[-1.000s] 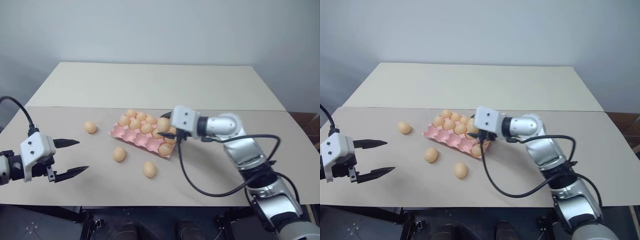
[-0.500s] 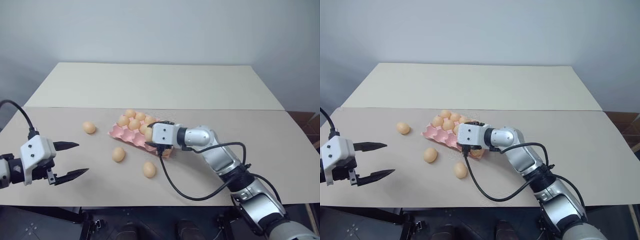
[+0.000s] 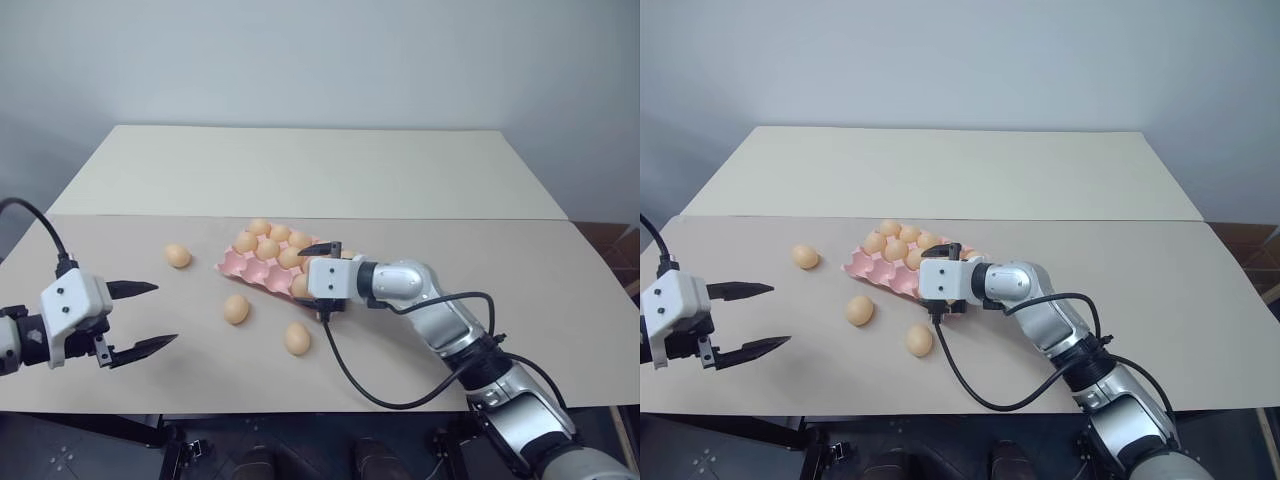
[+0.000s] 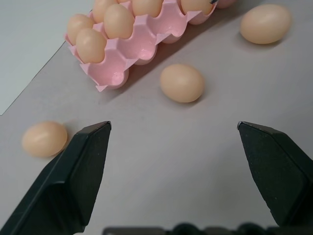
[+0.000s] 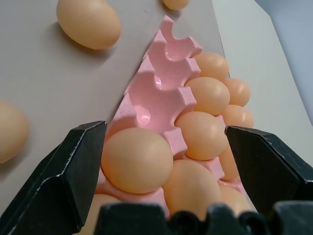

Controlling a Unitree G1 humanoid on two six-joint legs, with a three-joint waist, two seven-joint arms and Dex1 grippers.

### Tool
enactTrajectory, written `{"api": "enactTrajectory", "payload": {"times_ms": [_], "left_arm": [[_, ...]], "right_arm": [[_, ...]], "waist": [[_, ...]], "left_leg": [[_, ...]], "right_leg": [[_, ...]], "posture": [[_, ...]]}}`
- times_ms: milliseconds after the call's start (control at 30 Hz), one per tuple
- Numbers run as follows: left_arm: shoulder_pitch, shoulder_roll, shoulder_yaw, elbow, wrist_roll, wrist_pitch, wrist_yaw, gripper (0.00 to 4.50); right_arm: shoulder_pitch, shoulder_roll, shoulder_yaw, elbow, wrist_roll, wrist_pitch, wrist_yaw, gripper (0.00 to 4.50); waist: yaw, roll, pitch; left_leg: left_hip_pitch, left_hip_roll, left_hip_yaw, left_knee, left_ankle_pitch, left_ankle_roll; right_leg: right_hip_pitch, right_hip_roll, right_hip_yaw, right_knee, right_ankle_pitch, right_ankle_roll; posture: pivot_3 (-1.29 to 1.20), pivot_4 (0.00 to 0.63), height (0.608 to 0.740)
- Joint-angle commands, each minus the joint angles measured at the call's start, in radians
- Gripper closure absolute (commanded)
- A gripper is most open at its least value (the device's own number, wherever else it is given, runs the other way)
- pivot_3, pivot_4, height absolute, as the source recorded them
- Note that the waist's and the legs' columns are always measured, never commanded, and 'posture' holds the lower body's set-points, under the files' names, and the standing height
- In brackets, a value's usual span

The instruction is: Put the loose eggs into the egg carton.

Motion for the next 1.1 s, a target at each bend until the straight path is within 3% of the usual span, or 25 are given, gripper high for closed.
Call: {"api": "enactTrajectory", "payload": {"times_ms": [33, 233, 467, 567, 867, 1100], "left_arm": [[-0.006, 0.005, 0.014, -0.03, -0.011, -0.006, 0.002, 0.0], [0.002, -0.003, 0.029, -0.064, -0.086, 0.015, -0.044, 0.0], [0.026, 0.012, 0.055, -0.085, -0.12, 0.024, -0.099, 0.0], [0.032, 0.01, 0.053, -0.078, -0.1, 0.011, -0.101, 0.0], [0.017, 0.002, 0.025, -0.071, -0.083, 0.002, -0.077, 0.0], [0.007, -0.001, 0.009, -0.065, -0.073, 0.001, -0.07, 0.0]], "right_arm": [[0.029, -0.049, -0.093, -0.196, 0.124, 0.161, 0.092, 0.01], [0.145, -0.23, -0.26, -0.458, 0.366, 0.42, 0.229, 0.01], [0.334, -0.46, -0.408, -0.554, 0.456, 0.343, 0.321, 0.01], [0.375, -0.508, -0.445, -0.565, 0.476, 0.339, 0.325, 0.01], [0.359, -0.508, -0.416, -0.606, 0.511, 0.394, 0.264, 0.01], [0.223, -0.363, -0.198, -0.593, 0.446, 0.469, 0.143, 0.01]], "waist": [[0.001, 0.0, 0.0], [0.007, 0.0, 0.0], [0.0, 0.0, 0.0], [-0.001, 0.0, 0.0], [0.001, 0.0, 0.0], [-0.001, 0.0, 0.0]], "left_leg": [[0.0, 0.0, 0.0, 0.0, 0.0, 0.0], [0.0, 0.0, -0.001, 0.0, 0.0, 0.0], [0.002, 0.0, -0.001, 0.0, 0.0, 0.0], [0.002, 0.0, 0.0, 0.0, 0.0, 0.0], [0.002, 0.0, 0.0, 0.0, 0.0, 0.0], [0.001, 0.0, 0.0, 0.0, 0.0, 0.0]], "right_leg": [[0.0, 0.0, 0.0, 0.0, 0.0, 0.0], [0.002, -0.001, -0.002, -0.001, 0.0, 0.0], [0.002, 0.0, -0.001, -0.001, 0.0, 0.0], [0.002, 0.0, 0.0, -0.001, 0.0, 0.0], [0.002, 0.0, 0.0, -0.001, 0.0, 0.0], [0.002, 0.0, 0.0, -0.001, 0.0, 0.0]], "posture": [[0.0, 0.15, 0.74], [0.0, 0.15, 0.74], [0.0, 0.15, 0.74], [0.0, 0.15, 0.74], [0.0, 0.15, 0.74], [0.0, 0.15, 0.74]]}}
